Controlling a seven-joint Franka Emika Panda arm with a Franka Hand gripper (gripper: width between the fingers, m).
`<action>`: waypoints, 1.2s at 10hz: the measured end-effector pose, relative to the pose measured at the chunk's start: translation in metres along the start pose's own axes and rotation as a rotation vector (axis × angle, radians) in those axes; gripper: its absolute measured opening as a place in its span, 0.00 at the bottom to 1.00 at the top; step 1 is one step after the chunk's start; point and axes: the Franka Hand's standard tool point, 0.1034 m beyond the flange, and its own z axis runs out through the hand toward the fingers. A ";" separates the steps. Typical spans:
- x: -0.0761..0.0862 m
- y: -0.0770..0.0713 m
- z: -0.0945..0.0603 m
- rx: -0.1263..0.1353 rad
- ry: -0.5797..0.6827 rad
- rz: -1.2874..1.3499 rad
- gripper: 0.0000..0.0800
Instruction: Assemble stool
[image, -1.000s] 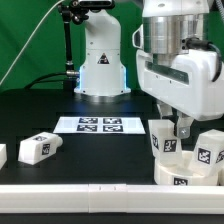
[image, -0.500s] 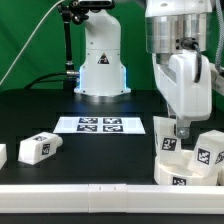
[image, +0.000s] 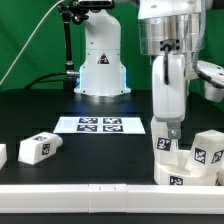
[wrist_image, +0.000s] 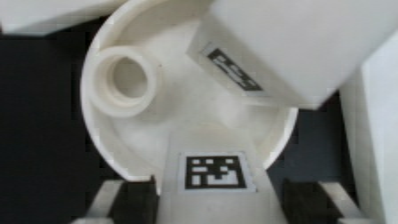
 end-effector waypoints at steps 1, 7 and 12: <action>0.000 -0.001 0.000 0.008 -0.001 0.050 0.42; 0.000 -0.001 -0.005 -0.036 -0.019 0.012 0.69; -0.006 -0.004 -0.021 -0.042 -0.035 -0.094 0.81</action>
Offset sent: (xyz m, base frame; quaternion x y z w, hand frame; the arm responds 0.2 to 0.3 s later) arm -0.0007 -0.0024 0.0010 -0.0093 0.0020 0.1799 0.9836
